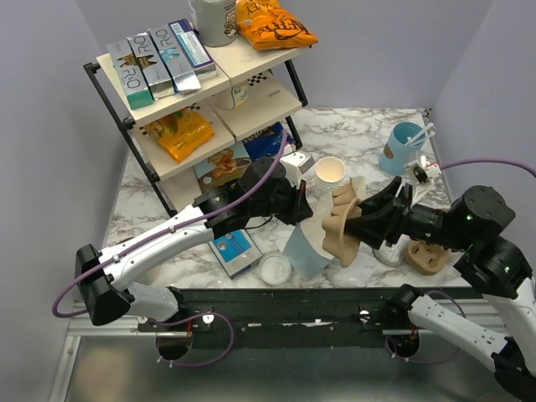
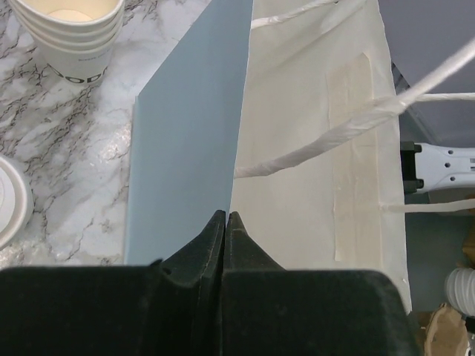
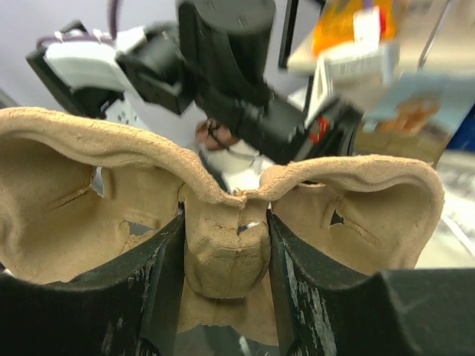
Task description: Pack the takeout coffee
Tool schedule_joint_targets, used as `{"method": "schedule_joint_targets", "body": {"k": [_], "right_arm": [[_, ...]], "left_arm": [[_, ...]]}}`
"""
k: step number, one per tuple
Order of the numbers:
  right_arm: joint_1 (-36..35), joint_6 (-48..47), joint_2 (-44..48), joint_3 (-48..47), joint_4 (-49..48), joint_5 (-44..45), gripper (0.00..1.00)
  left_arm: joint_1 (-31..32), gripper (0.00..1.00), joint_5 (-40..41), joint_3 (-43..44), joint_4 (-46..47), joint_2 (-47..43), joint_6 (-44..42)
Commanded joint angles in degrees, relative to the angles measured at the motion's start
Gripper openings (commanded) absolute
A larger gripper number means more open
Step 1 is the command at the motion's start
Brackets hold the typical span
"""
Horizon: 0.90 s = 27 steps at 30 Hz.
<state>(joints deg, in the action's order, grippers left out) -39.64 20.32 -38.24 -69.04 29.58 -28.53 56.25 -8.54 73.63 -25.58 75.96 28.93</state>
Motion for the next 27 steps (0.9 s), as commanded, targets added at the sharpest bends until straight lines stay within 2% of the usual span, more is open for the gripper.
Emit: {"method": "schedule_joint_targets", "body": {"k": [1, 6, 11, 21, 27], "right_arm": [[0.0, 2.4, 0.4, -0.1, 5.8, -7.1, 0.53], [0.0, 2.0, 1.1, 2.9, 9.2, -2.7, 0.52], [0.0, 1.4, -1.1, 2.9, 12.2, -3.4, 0.49], [0.0, -1.7, -5.1, 2.4, 18.7, 9.4, 0.49], [0.0, -2.4, -6.0, 3.2, 21.5, 13.4, 0.49]], "left_arm": [[0.3, 0.06, 0.9, -0.2, 1.3, -2.0, 0.0], [0.3, 0.04, -1.1, 0.2, 2.3, -2.5, -0.6], [0.2, 0.03, -0.6, -0.3, 1.9, -3.4, -1.1], [0.4, 0.00, -7.7, -4.1, 5.4, -6.3, -4.2], [0.4, 0.00, -10.9, -5.5, 6.1, -7.4, -5.5]]}}
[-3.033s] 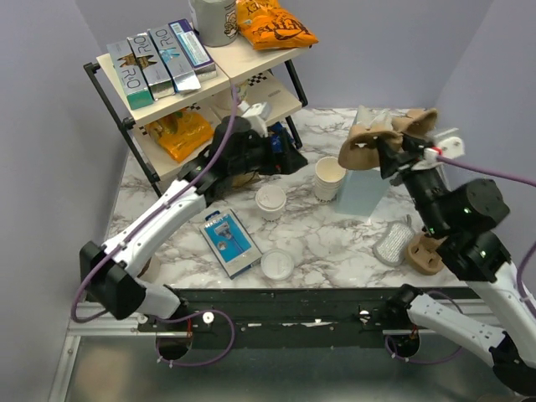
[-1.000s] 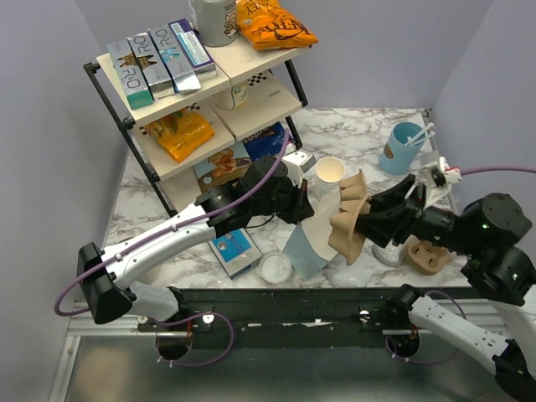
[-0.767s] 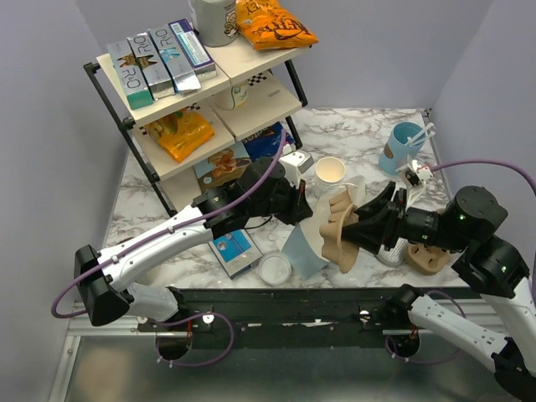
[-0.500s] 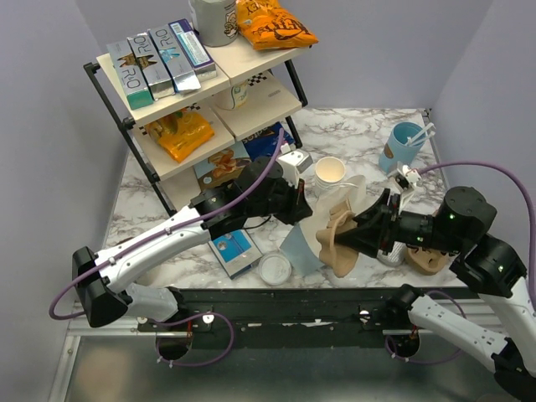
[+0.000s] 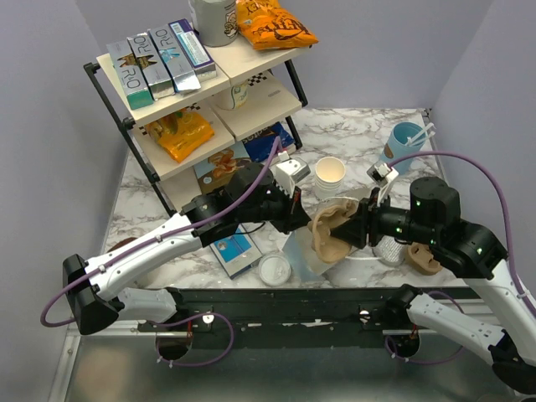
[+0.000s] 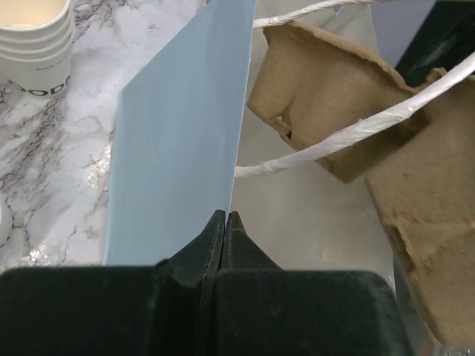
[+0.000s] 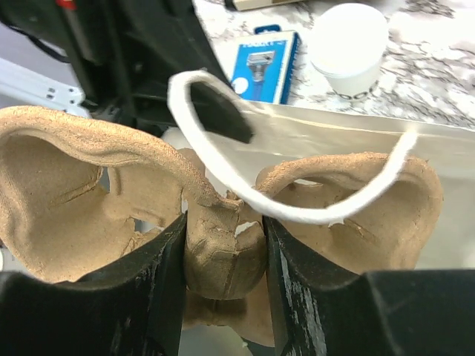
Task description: Pack the takeout coffee
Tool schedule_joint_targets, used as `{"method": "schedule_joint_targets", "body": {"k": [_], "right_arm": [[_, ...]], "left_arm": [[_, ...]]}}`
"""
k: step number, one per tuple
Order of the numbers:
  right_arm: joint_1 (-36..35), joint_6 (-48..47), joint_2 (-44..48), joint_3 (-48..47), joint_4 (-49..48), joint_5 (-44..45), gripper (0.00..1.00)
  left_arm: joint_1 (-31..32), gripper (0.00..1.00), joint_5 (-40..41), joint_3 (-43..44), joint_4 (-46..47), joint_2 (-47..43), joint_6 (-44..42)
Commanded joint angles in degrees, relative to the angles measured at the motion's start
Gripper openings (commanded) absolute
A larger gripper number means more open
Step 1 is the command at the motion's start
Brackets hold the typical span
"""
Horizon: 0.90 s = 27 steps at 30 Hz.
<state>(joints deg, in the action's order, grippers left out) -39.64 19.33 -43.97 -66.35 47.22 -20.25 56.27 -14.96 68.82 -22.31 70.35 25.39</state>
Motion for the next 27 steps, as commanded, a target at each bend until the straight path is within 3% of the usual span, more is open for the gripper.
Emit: {"method": "schedule_joint_targets", "body": {"k": [1, 9, 16, 27], "right_arm": [[0.0, -1.7, -0.2, 0.5, 4.8, 5.7, 0.49], [0.0, -3.8, 1.3, 0.9, 10.1, 18.1, 0.49], [0.0, -7.6, 0.4, 2.9, 13.8, 14.6, 0.51], [0.0, -5.1, -3.9, 2.9, 14.7, 22.8, 0.52]], "left_arm": [[0.3, 0.00, -4.8, -0.7, 2.8, -1.8, -2.2], [0.3, 0.00, -6.7, -1.1, 2.5, -1.7, -2.7], [0.3, 0.00, -5.1, 0.3, 2.1, -0.9, -1.7], [0.3, 0.00, -5.7, 1.0, 2.1, 0.1, -1.6]]}}
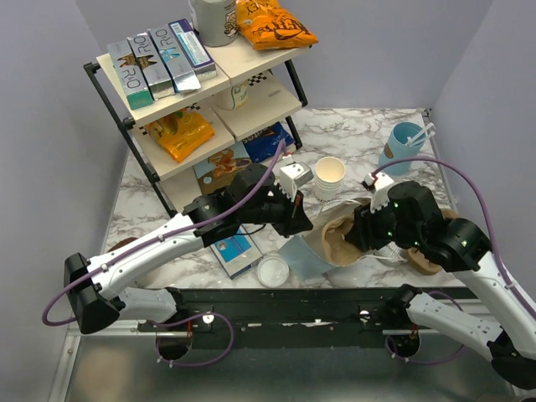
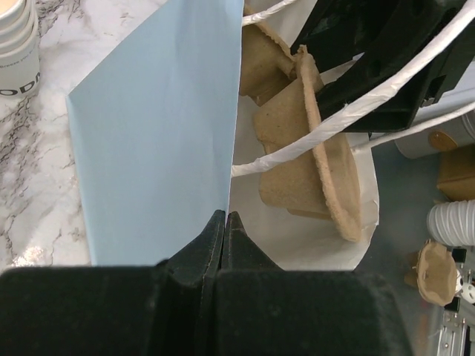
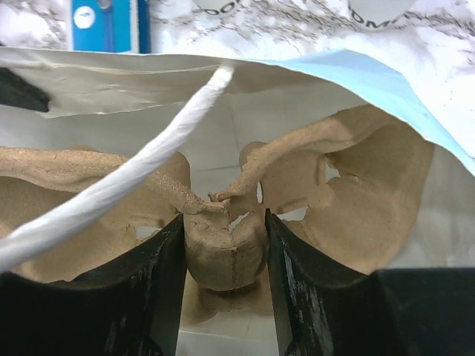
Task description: Pack the takeout coffee
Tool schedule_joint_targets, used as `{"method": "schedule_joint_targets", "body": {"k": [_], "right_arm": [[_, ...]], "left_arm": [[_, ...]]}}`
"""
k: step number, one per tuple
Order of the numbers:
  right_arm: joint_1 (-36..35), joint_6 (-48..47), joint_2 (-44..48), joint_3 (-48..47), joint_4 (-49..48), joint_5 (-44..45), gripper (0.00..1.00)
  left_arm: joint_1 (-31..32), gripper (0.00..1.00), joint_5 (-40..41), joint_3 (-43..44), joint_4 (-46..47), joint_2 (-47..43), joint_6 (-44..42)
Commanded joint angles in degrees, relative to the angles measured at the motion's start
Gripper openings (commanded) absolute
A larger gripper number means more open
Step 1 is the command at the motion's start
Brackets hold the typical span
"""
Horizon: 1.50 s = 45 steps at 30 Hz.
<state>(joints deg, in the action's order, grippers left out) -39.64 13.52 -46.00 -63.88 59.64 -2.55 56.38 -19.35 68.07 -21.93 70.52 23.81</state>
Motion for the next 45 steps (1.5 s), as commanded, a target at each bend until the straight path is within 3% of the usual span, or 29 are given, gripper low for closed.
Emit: {"method": "schedule_joint_targets", "body": {"k": [1, 9, 17, 21, 25, 32, 36, 45], "right_arm": [[0.0, 1.9, -2.2, 0.5, 1.7, 5.4, 0.52], [0.0, 6.4, -3.2, 0.5, 0.5, 8.2, 0.52], [0.0, 8.6, -2.1, -1.4, 2.1, 16.3, 0.52], [0.0, 5.1, -3.5, 0.4, 2.5, 11.3, 0.51], [0.0, 4.2, -5.0, 1.4, 3.6, 9.5, 0.51], [0.0, 3.4, -9.6, 0.5, 3.9, 13.1, 0.52], [0.0, 2.6, -12.4, 1.0, 2.4, 14.6, 0.53], [0.0, 0.6, -17.5, 4.7, -4.3, 13.2, 0.55]], "left_arm": [[0.2, 0.00, -1.7, 1.7, 2.0, 0.0, 0.0], [0.2, 0.00, -4.6, 2.9, 3.6, 1.8, 0.3], [0.2, 0.00, -7.8, 3.6, 5.3, 3.4, 1.1], [0.2, 0.00, -7.2, 4.0, 5.4, 4.3, 1.6], [0.1, 0.00, 0.1, 4.5, 4.5, 5.2, 3.8], [0.0, 0.00, 1.8, 2.5, 8.7, 4.7, 6.6], [-0.9, 0.00, 6.9, 4.3, 5.4, 5.6, 6.8], [-3.6, 0.00, 0.3, 2.4, 8.9, 6.7, 7.5]]}}
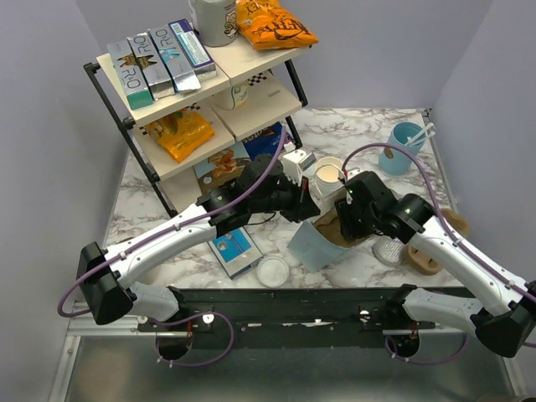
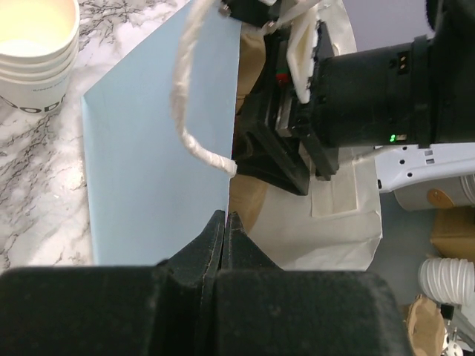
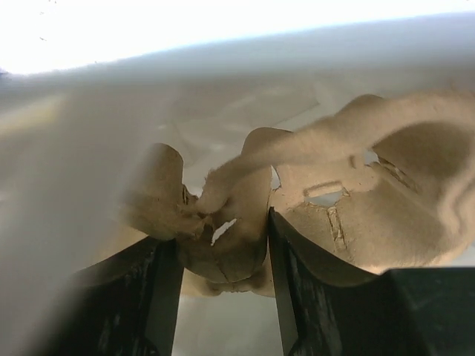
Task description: Pack the takeout coffee
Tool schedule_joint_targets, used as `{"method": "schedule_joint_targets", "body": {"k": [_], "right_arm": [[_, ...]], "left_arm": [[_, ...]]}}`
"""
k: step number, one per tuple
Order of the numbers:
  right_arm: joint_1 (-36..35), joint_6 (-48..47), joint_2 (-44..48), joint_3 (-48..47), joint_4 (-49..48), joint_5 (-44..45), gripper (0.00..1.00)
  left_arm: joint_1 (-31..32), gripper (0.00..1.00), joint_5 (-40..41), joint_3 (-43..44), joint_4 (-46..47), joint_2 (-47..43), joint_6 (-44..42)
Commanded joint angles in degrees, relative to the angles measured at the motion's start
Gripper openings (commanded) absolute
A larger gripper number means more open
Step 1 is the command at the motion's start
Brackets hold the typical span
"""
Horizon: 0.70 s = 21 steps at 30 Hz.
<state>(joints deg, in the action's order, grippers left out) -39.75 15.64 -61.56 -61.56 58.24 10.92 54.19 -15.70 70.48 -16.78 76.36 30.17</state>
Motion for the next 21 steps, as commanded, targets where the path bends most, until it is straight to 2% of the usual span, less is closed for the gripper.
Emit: {"method": "schedule_joint_targets", "body": {"k": [1, 5, 13, 16, 20, 21], "right_arm": [[0.0, -1.5, -2.2, 2.7, -3.4, 0.0, 0.55], [0.0, -0.3, -3.8, 3.4, -3.1, 2.4, 0.57], [0.0, -0.9, -6.1, 4.4, -5.9, 0.9, 0.60], [0.0, -0.7, -6.1, 3.5, -4.5, 2.3, 0.72], [0.0, -1.6, -4.0, -0.5, -2.9, 2.2, 0.77], [0.0, -1.6, -3.1, -2.8, -2.4, 1.9, 0.82]], "left_arm": [[-2.1, 0.00, -4.9, -0.2, 4.1, 1.1, 1.6], [-3.6, 0.00, -7.3, -0.5, 5.1, 2.0, 2.8], [-4.9, 0.00, -9.4, -0.9, 6.5, 2.7, 4.2], [-5.0, 0.00, -9.8, -0.9, 6.6, 2.6, 4.3], [-5.0, 0.00, -10.0, -0.9, 6.8, 2.7, 4.7], [-5.0, 0.00, -9.8, -0.9, 6.5, 2.7, 4.8]]}}
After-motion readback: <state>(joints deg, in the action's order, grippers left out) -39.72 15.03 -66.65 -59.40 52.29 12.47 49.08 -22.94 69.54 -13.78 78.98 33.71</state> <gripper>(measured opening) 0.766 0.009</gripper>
